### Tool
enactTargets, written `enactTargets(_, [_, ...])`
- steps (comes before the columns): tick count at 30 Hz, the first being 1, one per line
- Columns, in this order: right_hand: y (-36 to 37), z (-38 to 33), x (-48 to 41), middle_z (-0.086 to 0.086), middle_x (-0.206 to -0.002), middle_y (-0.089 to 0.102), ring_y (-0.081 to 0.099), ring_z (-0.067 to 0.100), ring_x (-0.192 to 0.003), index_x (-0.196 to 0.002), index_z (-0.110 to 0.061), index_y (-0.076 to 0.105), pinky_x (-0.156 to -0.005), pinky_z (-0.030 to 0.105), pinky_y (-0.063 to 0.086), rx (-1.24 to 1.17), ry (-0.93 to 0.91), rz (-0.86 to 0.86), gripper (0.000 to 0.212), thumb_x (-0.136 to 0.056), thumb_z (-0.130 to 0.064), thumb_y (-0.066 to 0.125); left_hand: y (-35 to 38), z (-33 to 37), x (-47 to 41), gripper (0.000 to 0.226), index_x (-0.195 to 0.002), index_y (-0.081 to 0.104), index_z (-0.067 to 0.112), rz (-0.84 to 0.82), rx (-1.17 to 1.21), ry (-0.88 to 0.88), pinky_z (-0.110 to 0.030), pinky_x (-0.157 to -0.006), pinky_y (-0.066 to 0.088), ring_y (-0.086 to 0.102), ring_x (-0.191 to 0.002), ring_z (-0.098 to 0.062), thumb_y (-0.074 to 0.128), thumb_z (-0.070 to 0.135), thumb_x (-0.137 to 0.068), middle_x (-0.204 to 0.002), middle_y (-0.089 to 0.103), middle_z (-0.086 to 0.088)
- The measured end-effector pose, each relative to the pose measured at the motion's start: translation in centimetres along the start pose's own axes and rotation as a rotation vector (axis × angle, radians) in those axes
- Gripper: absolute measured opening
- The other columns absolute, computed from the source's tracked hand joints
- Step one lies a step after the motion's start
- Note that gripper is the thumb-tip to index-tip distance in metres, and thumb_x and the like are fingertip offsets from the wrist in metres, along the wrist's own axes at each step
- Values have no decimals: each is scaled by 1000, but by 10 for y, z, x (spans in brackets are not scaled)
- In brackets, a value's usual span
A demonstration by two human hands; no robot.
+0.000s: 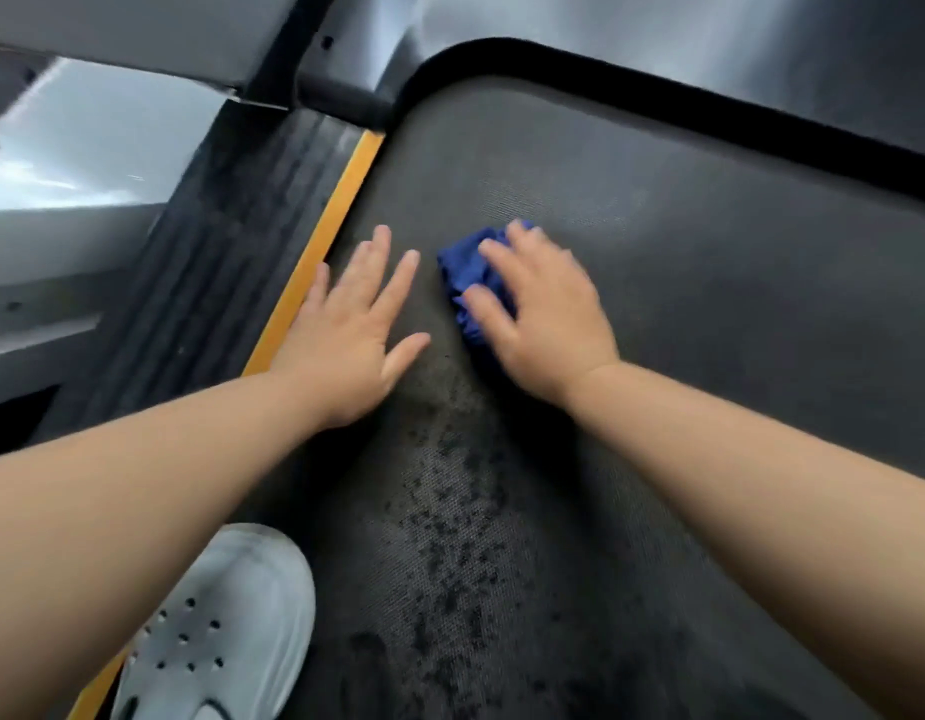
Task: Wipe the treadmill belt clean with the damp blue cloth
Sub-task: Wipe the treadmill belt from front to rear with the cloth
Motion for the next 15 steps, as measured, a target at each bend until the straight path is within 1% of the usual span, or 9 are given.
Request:
enactTargets(2, [34, -32, 12, 22, -146, 38, 39, 37, -134, -135, -8, 51, -110, 46, 33, 116, -93, -107, 69, -85, -54, 42, 1, -35, 13, 78, -151, -8, 17, -33, -97, -151, -49, -116, 2, -10, -146, -27, 29, 55, -94, -157, -19, -13])
enactTargets(4, [43, -41, 17, 22, -141, 46, 49, 38, -125, -131, -7, 56, -104, 44, 40, 179, -173, -106, 60, -85, -45, 47, 0, -63, 22, 80, -151, -9, 12, -95, -136, -273, -50, -116, 5, -11, -145, -31, 24, 58, -94, -156, -17, -17])
enactTargets(6, [37, -37, 6, 18, -135, 54, 57, 34, -115, -120, -10, 64, -99, 41, 45, 177, -279, -82, 50, -86, -42, 45, 4, -78, 27, 85, -150, -9, 7, -169, -92, -312, -48, -117, 9, -9, -145, -30, 19, 62, -92, -157, -13, -17])
enactTargets(8, [32, -30, -13, 18, -134, 55, 60, 34, -109, -110, -13, 69, -95, 42, 49, 140, -377, -73, 42, -86, -39, 47, 5, -81, 29, 87, -149, -9, 4, -198, -51, -293, -42, -118, 10, -6, -146, -28, 16, 64, -91, -157, -13, -16])
enactTargets(10, [29, -22, -36, 20, -140, 48, 55, 36, -117, -113, -13, 68, -100, 42, 45, 122, -320, -58, 37, -88, -34, 51, 4, -81, 27, 82, -149, -8, 4, -166, -14, -282, -39, -117, 12, -5, -146, -26, 15, 59, -94, -158, -13, -15])
enactTargets(12, [30, -19, -54, 15, -152, 31, 37, 34, -134, -132, -17, 55, -110, 39, 29, 135, -122, -49, 42, -93, -31, 51, 4, -82, 27, 73, -150, -6, 5, -125, 33, -299, -38, -118, 15, -4, -147, -25, 19, 50, -99, -158, -11, -13])
enactTargets(13, [32, -23, -57, 12, -155, 26, 31, 32, -138, -138, -17, 48, -112, 37, 23, 159, -67, -57, 45, -95, -29, 50, 5, -82, 26, 68, -150, -5, 5, -108, 45, -302, -39, -118, 18, -3, -147, -24, 20, 44, -100, -158, -11, -13])
enactTargets(14, [33, -30, -54, 13, -154, 28, 32, 32, -137, -139, -16, 46, -111, 36, 23, 182, -68, -58, 46, -94, -27, 51, 6, -83, 26, 64, -150, -4, 5, -93, 50, -299, -39, -117, 19, -2, -147, -24, 21, 39, -101, -159, -10, -12])
enactTargets(15, [33, -42, -46, 15, -150, 34, 38, 33, -131, -135, -14, 50, -109, 38, 28, 186, -130, -51, 45, -92, -25, 54, 6, -84, 26, 61, -151, -3, 5, -75, 51, -293, -38, -117, 21, -1, -147, -24, 20, 35, -102, -159, -9, -12])
Point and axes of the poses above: each hand's wrist, its own x-axis away from the middle knuckle, its own y-axis out of the palm, z = x × y, the point moved 8 cm from there along -x, towards the middle knuckle
